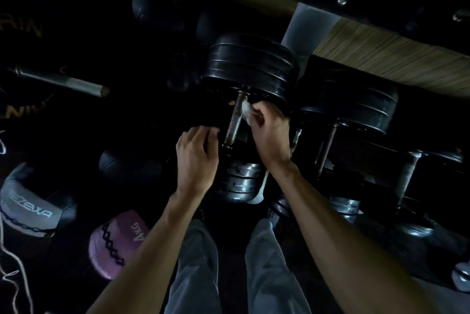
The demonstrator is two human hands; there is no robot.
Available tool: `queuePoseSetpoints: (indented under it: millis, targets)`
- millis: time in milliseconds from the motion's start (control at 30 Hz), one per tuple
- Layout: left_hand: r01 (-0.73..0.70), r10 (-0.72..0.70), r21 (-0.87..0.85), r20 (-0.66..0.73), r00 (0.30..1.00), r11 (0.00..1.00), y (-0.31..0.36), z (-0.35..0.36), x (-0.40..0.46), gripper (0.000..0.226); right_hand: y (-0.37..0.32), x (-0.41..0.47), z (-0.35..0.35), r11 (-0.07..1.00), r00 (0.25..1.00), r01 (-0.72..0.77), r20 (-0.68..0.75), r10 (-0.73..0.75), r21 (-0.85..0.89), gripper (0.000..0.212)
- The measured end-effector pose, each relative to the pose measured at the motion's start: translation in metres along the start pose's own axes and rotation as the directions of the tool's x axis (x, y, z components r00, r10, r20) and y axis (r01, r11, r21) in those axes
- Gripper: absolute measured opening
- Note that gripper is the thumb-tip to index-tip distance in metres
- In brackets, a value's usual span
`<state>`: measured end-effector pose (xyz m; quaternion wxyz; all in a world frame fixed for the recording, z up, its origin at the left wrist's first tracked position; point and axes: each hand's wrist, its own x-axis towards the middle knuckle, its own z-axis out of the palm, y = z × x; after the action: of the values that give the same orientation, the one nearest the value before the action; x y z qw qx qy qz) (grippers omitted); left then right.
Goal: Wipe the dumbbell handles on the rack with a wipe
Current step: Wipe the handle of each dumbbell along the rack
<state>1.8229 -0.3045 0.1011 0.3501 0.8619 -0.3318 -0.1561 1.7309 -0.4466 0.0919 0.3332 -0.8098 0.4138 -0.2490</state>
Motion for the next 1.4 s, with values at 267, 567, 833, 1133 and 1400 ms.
queuePoseSetpoints:
  millis: [267, 567, 833, 1133, 1400]
  targets:
    - [-0.004, 0.010, 0.084, -0.070, 0.997, 0.996, -0.004, 0.008, -0.021, 0.042, 0.006, -0.001, 0.006, 0.993, 0.898, 0.116, 0.425, -0.118, 0.030, 0.012]
    - [0.001, 0.011, 0.119, -0.100, 0.995, 0.993, -0.008, 0.012, -0.021, 0.044, 0.008, 0.019, 0.006, 0.990, 0.954, 0.123, 0.283, -0.100, -0.066, 0.016]
    - [0.016, 0.000, 0.135, -0.117, 0.993, 0.991, -0.008, 0.012, -0.022, 0.043, 0.011, 0.017, -0.003, 0.989, 0.841, 0.149, 0.527, -0.121, -0.010, 0.012]
    - [0.035, -0.019, 0.140, -0.112, 0.994, 0.990, -0.007, 0.011, -0.021, 0.046, 0.010, 0.002, 0.009, 0.994, 0.749, 0.082, 0.654, -0.106, 0.067, 0.008]
    - [0.036, -0.017, 0.141, -0.132, 0.991, 0.989, -0.007, 0.012, -0.022, 0.040, 0.005, 0.021, 0.012, 0.996, 0.938, 0.085, 0.335, -0.087, 0.020, 0.014]
